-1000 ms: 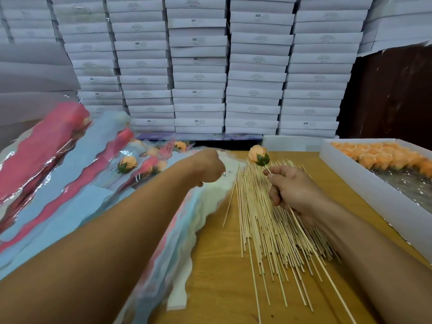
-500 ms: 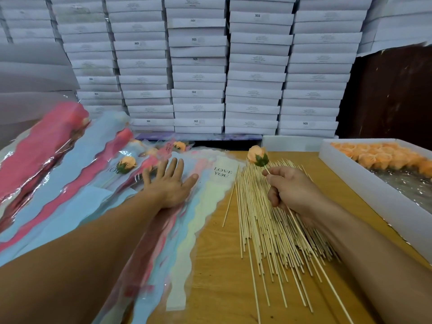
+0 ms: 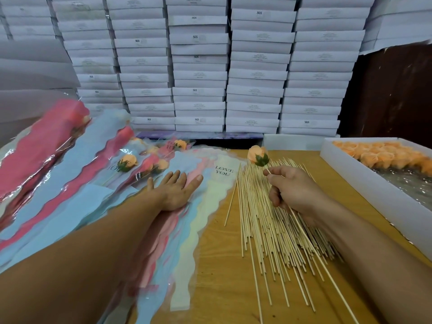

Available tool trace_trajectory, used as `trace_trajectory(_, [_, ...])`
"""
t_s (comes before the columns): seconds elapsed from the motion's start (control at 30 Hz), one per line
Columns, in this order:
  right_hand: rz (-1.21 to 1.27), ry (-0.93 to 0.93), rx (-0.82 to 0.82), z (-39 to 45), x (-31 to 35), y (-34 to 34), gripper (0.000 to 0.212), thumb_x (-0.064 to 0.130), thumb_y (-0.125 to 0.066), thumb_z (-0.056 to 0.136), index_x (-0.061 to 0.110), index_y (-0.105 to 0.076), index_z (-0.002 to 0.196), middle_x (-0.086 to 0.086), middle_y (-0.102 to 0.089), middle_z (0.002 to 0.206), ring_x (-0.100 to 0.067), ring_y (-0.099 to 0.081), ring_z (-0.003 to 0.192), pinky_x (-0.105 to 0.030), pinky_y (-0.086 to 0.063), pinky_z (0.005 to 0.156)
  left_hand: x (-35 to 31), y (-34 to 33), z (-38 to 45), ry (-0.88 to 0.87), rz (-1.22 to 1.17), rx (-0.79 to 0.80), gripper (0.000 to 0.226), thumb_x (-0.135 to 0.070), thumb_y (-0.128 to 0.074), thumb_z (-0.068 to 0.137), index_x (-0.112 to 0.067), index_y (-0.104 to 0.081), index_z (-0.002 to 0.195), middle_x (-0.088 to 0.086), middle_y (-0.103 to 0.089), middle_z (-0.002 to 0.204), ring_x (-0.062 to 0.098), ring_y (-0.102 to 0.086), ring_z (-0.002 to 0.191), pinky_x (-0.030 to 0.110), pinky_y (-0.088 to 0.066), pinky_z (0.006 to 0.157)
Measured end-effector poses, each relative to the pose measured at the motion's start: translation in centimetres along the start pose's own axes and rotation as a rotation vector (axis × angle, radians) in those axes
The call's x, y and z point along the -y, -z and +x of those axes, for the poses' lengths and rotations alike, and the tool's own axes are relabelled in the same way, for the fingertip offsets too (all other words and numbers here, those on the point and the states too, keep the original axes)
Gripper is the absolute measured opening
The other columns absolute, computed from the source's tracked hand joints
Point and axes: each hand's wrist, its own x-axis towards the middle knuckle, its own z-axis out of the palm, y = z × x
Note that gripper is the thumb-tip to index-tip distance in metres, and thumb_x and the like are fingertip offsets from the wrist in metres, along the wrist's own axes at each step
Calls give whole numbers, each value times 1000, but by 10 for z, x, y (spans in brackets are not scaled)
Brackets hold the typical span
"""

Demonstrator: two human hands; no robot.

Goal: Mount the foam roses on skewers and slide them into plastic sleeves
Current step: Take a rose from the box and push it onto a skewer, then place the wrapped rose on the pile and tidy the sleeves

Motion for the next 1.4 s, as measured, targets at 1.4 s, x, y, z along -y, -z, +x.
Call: trace_trajectory(1.4, [155, -76, -101, -4, 4, -4, 33, 10, -79, 84, 17, -51, 101, 1, -56, 52, -9, -38, 31, -16, -28, 34, -148, -5, -155, -390, -161, -10, 105, -88, -13, 75, -27, 11, 158, -2, 7, 166, 24, 9, 153, 54, -16, 122])
